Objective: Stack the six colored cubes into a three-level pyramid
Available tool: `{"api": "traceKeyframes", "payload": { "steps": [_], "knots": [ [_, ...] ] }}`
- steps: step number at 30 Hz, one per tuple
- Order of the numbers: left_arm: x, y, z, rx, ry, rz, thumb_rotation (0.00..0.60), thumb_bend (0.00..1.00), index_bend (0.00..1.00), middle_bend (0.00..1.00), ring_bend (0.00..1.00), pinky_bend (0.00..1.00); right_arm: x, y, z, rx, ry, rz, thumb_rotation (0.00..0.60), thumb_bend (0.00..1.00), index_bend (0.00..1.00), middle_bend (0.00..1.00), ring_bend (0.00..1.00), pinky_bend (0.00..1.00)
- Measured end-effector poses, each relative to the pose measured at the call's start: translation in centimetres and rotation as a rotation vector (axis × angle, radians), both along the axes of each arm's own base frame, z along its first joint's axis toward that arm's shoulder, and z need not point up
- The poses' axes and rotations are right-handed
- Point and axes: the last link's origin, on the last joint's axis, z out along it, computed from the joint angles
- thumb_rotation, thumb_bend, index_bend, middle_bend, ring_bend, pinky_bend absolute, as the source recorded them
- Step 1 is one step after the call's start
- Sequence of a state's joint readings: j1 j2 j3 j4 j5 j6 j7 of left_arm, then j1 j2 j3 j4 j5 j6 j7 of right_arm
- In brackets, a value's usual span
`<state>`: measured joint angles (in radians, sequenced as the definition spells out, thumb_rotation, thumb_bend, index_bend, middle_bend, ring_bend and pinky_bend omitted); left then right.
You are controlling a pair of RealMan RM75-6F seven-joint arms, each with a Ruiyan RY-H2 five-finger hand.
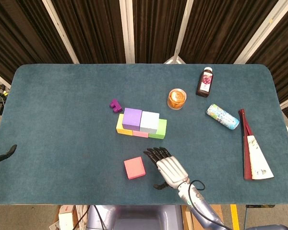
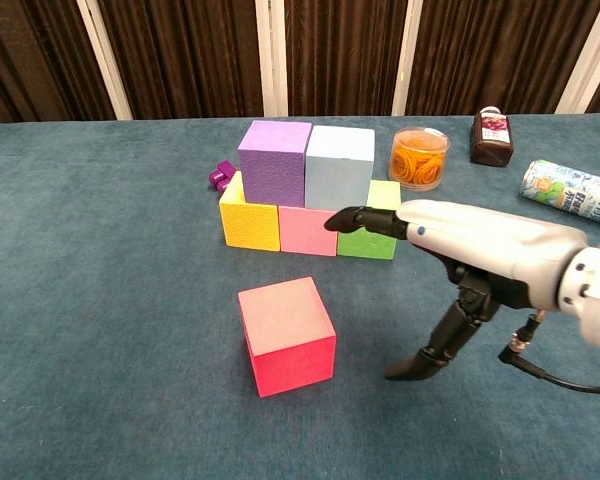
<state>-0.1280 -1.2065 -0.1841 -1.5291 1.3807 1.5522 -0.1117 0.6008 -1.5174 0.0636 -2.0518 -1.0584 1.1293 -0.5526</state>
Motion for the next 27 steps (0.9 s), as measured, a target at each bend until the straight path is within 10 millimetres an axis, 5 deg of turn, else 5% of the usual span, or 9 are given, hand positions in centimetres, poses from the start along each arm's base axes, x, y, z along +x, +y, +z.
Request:
{"api": "traceKeyframes", "payload": {
  "steps": [27],
  "knots": [
    [-0.1, 0.2, 0.0, 0.019, -0.001, 0.002, 0.6, 0.27, 0.1, 0.04, 0.0, 0.0, 2.3, -2.8, -3.8, 0.04, 0.041, 0.044, 0.6, 0.1, 0.18, 0.17, 0.04, 0.0]
  ]
}}
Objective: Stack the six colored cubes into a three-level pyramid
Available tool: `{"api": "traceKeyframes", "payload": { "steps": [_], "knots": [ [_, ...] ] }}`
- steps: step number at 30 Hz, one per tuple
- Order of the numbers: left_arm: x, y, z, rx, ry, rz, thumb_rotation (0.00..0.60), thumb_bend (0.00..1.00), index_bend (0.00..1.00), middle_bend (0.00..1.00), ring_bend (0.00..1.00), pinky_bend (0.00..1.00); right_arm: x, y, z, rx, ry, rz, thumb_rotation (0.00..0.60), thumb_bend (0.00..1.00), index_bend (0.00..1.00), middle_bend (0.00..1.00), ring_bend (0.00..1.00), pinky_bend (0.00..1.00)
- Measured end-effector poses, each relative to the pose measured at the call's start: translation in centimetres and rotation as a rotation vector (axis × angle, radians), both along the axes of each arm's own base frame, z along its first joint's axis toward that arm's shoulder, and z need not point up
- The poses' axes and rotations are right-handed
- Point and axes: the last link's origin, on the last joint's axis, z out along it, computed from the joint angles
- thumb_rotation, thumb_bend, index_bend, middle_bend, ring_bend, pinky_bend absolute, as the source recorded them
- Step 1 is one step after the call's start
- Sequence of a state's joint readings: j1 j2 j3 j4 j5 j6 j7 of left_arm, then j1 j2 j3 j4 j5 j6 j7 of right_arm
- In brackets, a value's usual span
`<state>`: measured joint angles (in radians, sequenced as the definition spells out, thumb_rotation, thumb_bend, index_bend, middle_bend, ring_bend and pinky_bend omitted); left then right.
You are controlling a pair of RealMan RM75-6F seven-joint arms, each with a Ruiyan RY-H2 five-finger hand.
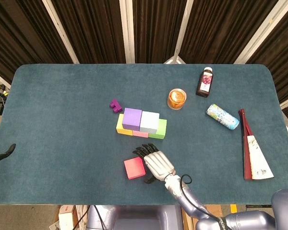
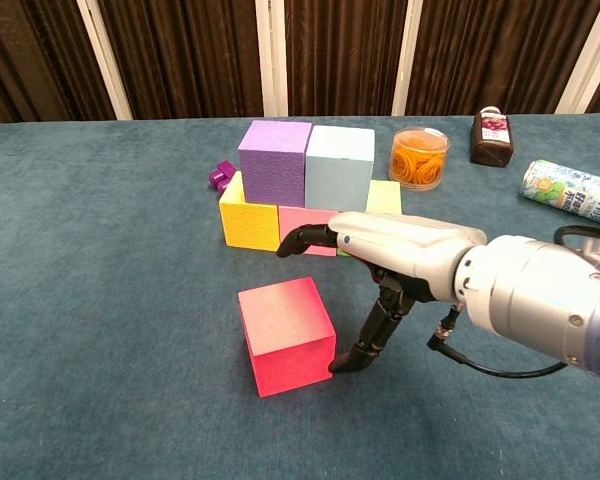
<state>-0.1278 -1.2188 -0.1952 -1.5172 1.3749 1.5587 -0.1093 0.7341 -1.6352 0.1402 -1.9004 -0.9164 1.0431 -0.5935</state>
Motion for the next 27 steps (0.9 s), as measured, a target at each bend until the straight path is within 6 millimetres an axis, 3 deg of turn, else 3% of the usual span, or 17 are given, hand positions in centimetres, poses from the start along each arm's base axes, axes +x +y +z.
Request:
{"api": "traceKeyframes", "payload": {
  "steps": [27],
  "knots": [
    [-0.2, 0.4, 0.0, 0.005, -0.016, 0.016, 0.6, 0.27, 0.1, 0.04, 0.0, 0.0, 0.8, -1.2, -1.8, 0.01, 0.016, 0.004, 0.6, 0.15, 0.31, 0.32, 0.14, 0.0]
  ]
}}
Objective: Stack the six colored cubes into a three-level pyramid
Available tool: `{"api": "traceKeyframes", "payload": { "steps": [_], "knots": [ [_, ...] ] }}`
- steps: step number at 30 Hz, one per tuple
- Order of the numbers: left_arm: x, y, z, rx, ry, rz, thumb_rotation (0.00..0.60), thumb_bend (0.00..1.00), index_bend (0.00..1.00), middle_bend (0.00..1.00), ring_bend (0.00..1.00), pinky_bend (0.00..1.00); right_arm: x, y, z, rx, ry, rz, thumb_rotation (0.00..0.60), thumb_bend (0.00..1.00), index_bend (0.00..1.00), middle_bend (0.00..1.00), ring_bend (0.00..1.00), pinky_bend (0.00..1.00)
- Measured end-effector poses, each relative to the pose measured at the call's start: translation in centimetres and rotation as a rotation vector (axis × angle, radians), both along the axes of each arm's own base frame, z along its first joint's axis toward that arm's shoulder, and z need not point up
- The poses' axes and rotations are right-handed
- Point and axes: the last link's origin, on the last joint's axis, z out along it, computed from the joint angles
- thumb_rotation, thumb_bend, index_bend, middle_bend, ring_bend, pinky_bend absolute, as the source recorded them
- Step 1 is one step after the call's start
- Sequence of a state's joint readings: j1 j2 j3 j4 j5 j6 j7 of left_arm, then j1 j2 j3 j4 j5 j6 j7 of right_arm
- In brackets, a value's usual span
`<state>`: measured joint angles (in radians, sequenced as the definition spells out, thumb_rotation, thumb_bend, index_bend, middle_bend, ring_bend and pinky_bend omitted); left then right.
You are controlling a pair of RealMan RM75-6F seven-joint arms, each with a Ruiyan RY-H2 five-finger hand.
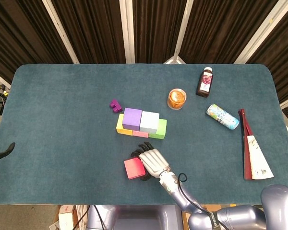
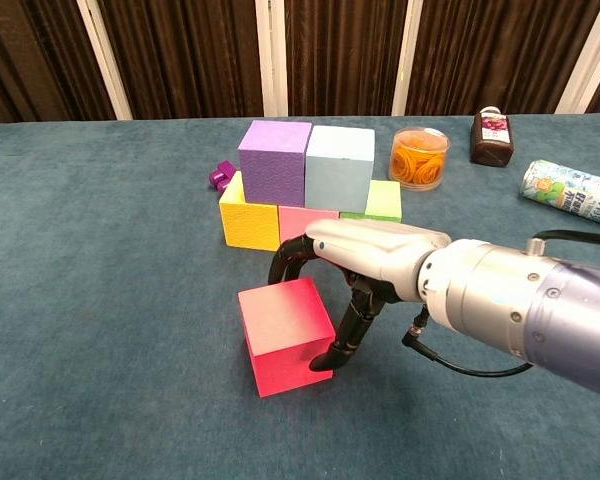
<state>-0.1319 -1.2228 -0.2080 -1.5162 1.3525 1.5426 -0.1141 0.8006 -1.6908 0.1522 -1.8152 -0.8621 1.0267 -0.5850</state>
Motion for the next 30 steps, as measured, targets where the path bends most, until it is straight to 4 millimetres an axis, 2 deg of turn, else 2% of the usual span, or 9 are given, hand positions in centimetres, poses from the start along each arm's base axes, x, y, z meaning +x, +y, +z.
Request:
{"api": "traceKeyframes", "payload": {
  "steps": [21, 30],
  "knots": [
    [-0.08, 0.15, 0.08, 0.007, -0.014, 0.007, 0.6, 0.27, 0.1, 0.04, 0.0, 0.0, -0.24, -0.12, -0.4, 0.014, -0.028, -0.012, 0.6, 0.19, 0.4, 0.4, 0.19, 0.0],
    [-0.1, 0.19, 0.08, 0.007, -0.014, 0.008, 0.6, 0.27, 0.1, 0.04, 0.0, 0.0, -0.36, -0.02, 0.42, 0.008, -0.053, -0.023, 0.6, 0.19, 0.42, 0.41, 0.2, 0.0]
  ]
}}
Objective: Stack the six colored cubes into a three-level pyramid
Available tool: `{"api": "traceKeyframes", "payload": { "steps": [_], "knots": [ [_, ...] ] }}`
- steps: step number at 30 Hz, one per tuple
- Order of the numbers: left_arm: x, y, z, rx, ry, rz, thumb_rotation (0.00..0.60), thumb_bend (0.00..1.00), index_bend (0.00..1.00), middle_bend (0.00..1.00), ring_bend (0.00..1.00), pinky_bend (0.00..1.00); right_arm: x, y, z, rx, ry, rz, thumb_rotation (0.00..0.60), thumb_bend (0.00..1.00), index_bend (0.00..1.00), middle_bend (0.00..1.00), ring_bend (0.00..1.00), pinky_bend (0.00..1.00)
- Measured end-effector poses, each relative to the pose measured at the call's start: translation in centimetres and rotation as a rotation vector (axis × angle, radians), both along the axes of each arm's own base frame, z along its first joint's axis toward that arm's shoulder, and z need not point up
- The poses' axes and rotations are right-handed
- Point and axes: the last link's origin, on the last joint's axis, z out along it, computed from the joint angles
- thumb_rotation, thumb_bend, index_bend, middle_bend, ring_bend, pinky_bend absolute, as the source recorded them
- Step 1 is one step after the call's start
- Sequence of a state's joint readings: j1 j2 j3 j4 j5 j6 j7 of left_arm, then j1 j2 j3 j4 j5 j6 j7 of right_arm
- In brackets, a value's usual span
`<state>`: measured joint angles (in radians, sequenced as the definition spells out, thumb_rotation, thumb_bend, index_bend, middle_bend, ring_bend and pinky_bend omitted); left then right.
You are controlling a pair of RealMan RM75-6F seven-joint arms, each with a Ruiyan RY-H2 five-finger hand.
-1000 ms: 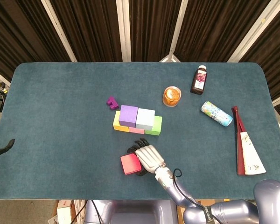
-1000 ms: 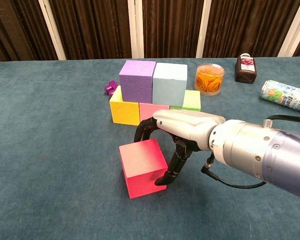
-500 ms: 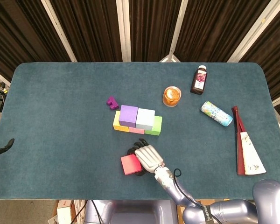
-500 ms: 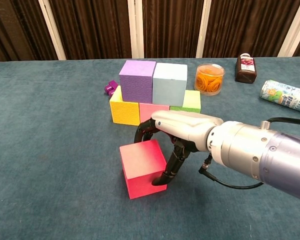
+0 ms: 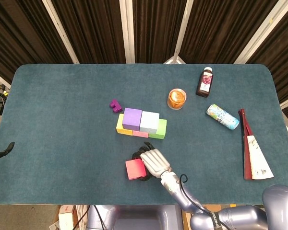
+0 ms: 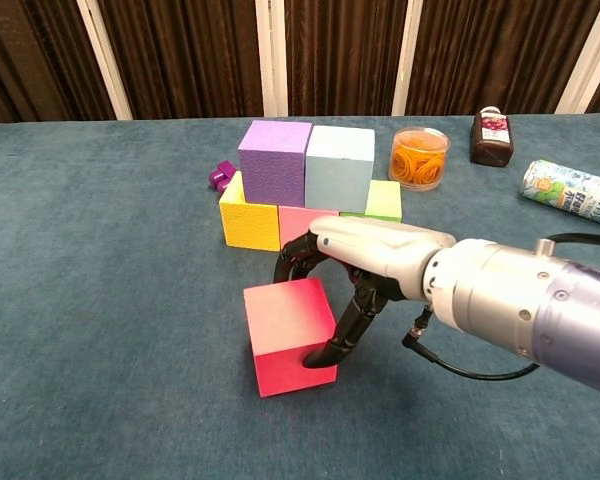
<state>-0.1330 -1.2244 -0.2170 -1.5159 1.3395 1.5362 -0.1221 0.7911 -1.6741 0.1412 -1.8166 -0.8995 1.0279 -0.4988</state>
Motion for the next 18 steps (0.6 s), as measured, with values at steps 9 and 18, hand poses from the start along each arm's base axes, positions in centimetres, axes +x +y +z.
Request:
{"api": "traceKeyframes", "payload": {
  "steps": [9, 18],
  "knots": [
    [-0.1, 0.0, 0.1, -0.005, 0.014, -0.005, 0.6, 0.27, 0.1, 0.04, 0.0, 0.0, -1.1, 0.2, 2.3, -0.029, -0.012, -0.029, 0.6, 0.19, 0.41, 0.41, 0.2, 0.0],
    [0.1, -0.1, -0.1, -0.024, 0.026, -0.016, 0.6, 0.27, 0.1, 0.04, 0.0, 0.0, -5.3, 1.1, 8.5, -0.125, 0.003, -0.137, 0.6, 0.19, 0.42, 0.41, 0.2, 0.0]
  ]
}}
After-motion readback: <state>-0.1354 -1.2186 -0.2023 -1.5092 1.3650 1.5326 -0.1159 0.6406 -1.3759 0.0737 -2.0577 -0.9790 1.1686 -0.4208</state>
